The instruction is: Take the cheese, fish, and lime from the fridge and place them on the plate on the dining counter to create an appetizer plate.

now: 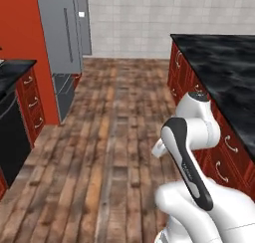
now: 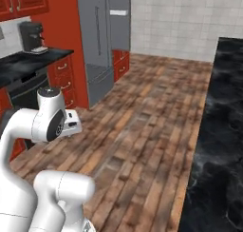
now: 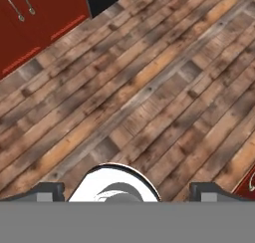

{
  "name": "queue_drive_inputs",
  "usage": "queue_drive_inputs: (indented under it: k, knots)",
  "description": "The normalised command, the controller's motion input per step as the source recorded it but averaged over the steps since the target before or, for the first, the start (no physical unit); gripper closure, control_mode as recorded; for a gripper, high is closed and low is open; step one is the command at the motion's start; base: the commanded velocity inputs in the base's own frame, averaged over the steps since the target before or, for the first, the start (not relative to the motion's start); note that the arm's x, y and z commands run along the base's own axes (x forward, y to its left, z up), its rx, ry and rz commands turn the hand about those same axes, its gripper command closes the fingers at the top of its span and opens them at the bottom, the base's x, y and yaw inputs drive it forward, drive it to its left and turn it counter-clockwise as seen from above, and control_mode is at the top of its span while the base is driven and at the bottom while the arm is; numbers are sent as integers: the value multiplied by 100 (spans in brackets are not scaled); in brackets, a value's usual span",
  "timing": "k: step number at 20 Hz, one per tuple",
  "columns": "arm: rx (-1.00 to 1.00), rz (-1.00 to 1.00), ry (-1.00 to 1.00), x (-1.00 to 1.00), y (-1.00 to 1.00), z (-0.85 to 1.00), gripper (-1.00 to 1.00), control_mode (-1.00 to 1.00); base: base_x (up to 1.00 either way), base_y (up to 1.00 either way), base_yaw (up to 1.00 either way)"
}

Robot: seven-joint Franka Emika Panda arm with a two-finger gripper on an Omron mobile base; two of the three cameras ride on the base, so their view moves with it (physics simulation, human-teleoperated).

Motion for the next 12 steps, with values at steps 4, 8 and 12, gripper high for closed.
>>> queue_drive_inputs:
  k: [4, 8, 12]
  knots:
    - [0, 0, 0, 0, 0, 0, -100, 100, 100, 1, -38]
    - [0, 0, 0, 0, 0, 0, -100, 100, 100, 23, -32]
    - [0, 0, 0, 0, 0, 0, -100, 100, 100, 24, -16]
